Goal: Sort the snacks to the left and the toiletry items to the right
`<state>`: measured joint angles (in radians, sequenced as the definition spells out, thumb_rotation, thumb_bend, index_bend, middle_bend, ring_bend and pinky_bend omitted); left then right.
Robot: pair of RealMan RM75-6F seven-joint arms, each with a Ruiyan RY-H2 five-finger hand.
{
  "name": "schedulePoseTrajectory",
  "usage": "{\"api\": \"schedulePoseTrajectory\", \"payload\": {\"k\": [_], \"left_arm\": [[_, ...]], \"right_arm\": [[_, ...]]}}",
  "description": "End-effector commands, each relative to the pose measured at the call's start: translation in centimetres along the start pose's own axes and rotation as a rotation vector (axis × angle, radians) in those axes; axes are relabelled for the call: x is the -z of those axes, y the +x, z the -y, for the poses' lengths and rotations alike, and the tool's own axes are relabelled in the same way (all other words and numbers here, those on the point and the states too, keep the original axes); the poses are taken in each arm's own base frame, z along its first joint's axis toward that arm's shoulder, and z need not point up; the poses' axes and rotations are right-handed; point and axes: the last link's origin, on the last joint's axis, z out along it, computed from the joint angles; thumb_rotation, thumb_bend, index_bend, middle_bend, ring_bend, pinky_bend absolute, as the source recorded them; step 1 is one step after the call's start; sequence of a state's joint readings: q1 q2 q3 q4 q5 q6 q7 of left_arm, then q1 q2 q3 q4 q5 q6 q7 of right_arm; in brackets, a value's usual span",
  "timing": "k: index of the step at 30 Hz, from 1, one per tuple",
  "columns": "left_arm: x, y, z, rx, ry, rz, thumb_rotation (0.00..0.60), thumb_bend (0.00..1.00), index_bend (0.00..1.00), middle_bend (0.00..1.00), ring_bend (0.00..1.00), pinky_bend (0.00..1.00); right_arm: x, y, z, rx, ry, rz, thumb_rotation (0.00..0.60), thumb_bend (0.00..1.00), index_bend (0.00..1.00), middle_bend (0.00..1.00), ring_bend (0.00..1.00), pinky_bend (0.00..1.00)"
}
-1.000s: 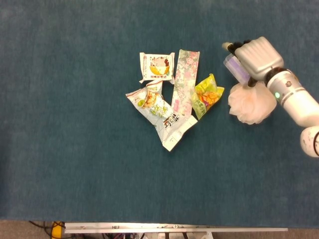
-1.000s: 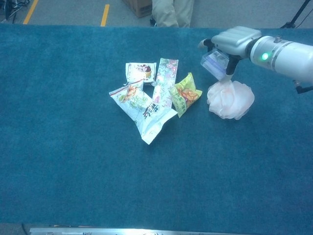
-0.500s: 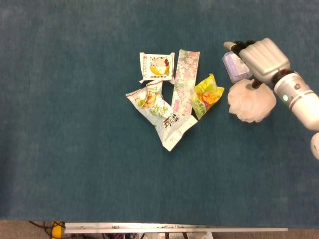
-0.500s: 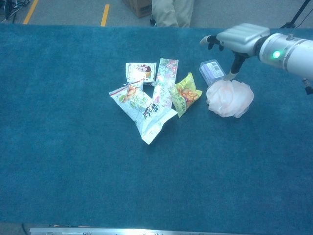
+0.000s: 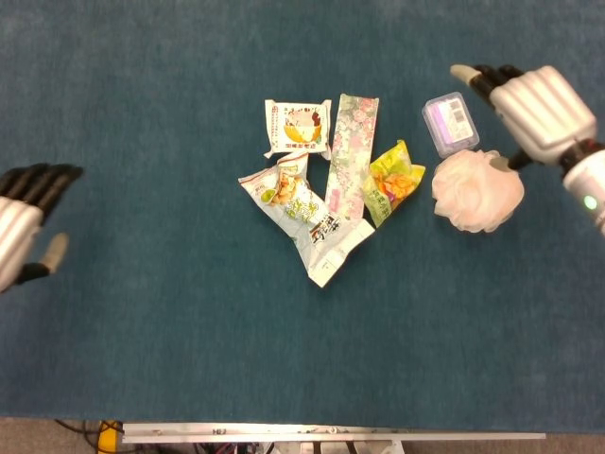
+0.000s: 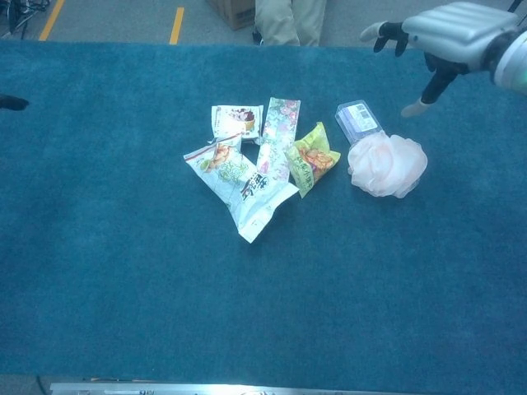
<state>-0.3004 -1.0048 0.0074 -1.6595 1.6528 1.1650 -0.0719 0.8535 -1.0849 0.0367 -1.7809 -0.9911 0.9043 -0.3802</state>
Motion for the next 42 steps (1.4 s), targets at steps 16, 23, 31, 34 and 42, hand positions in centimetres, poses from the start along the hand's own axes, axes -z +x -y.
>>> {"api": "schedulePoseTrajectory", "payload": {"k": [16, 23, 31, 34, 42], "left_arm": [[-10.4, -1.4, -8.4, -0.071, -0.387, 0.114, 0.600, 0.32, 0.00, 0.00, 0.02, 0.11], [-13.5, -1.9, -10.9, -0.094, -0.438, 0.144, 0.600, 0.33, 0.00, 0.00, 0.01, 0.11], [-16.2, -2.7, -12.2, -0.100, -0.432, 0.188, 0.600, 0.32, 0.00, 0.00, 0.00, 0.11], [-16.9, -3.1, -12.8, -0.110, -0.433, 0.211, 0.600, 0.32, 0.00, 0.00, 0.00, 0.11], [-18.6, -4.0, -14.2, -0.101, -0.423, 0.244, 0.600, 0.32, 0.00, 0.00, 0.00, 0.11]], "right_arm": [[7.3, -1.3, -1.6, -0.016, -0.015, -0.043, 0.600, 0.00, 0.01, 0.21, 0.26, 0.51], [8.0, -2.0, -2.2, -0.034, -0.026, -0.028, 0.600, 0.00, 0.01, 0.21, 0.26, 0.51], [8.2, -2.8, -2.6, -0.045, -0.028, -0.008, 0.600, 0.00, 0.01, 0.21, 0.26, 0.51], [8.1, -2.9, -2.7, -0.048, -0.028, -0.005, 0.600, 0.00, 0.01, 0.21, 0.26, 0.51], [8.0, -3.3, -3.1, -0.056, -0.032, 0.004, 0.600, 0.00, 0.01, 0.21, 0.26, 0.51]]}}
